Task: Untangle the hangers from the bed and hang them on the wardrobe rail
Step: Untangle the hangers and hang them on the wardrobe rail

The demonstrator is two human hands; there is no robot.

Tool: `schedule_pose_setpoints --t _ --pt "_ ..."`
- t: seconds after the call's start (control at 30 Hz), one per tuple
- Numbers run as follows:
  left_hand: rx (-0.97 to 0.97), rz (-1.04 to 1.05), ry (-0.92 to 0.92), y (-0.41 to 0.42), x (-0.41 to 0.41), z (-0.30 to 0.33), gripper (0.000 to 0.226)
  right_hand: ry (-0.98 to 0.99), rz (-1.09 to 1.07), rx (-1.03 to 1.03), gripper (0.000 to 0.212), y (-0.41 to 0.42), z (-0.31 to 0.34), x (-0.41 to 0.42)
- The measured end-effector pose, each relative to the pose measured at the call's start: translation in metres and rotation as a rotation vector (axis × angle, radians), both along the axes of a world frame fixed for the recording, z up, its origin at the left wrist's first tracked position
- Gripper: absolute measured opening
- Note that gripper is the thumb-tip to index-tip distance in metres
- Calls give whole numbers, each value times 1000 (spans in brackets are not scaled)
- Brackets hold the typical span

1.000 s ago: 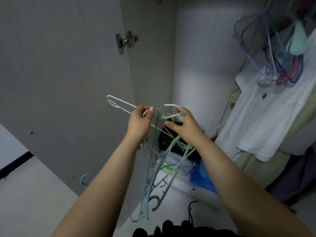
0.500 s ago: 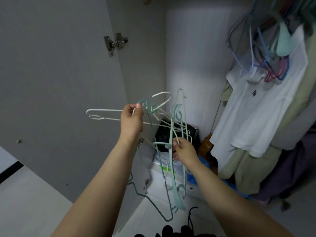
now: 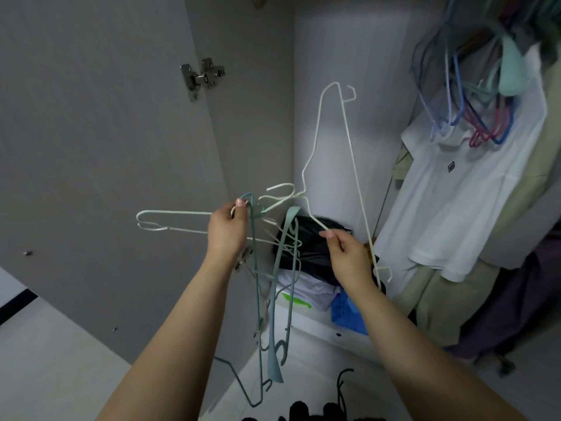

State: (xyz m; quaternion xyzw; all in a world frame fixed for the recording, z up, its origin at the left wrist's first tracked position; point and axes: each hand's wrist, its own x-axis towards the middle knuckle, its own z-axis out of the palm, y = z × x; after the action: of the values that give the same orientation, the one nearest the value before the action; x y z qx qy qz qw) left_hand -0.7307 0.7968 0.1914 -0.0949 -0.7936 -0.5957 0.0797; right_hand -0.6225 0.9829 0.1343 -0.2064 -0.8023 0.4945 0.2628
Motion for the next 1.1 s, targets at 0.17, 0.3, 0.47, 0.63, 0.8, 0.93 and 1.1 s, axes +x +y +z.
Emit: schedule_pose_setpoints --t 0.17,0.3,0.47,0.63,0.8,0.93,1.1 --pt "47 28 33 6 3 5 43 61 -17 -98 28 -11 5 -3" --pt "114 23 73 15 10 10 34 97 -4 -293 28 -28 -2 -13" --pt "92 -36 85 26 22 6 28 63 63 -643 27 -42 12 -30" --pt "82 -26 47 20 13 3 28 50 -106 -459 17 -13 23 -44" --pt "147 -9 7 14 0 1 24 91 -171 -298 24 22 24 -28" --pt "112 -16 -5 16 -1 -8 24 76 -4 -521 68 48 43 -24" --pt "72 34 -43 13 -7 -19 25 -153 65 -158 25 60 39 -12"
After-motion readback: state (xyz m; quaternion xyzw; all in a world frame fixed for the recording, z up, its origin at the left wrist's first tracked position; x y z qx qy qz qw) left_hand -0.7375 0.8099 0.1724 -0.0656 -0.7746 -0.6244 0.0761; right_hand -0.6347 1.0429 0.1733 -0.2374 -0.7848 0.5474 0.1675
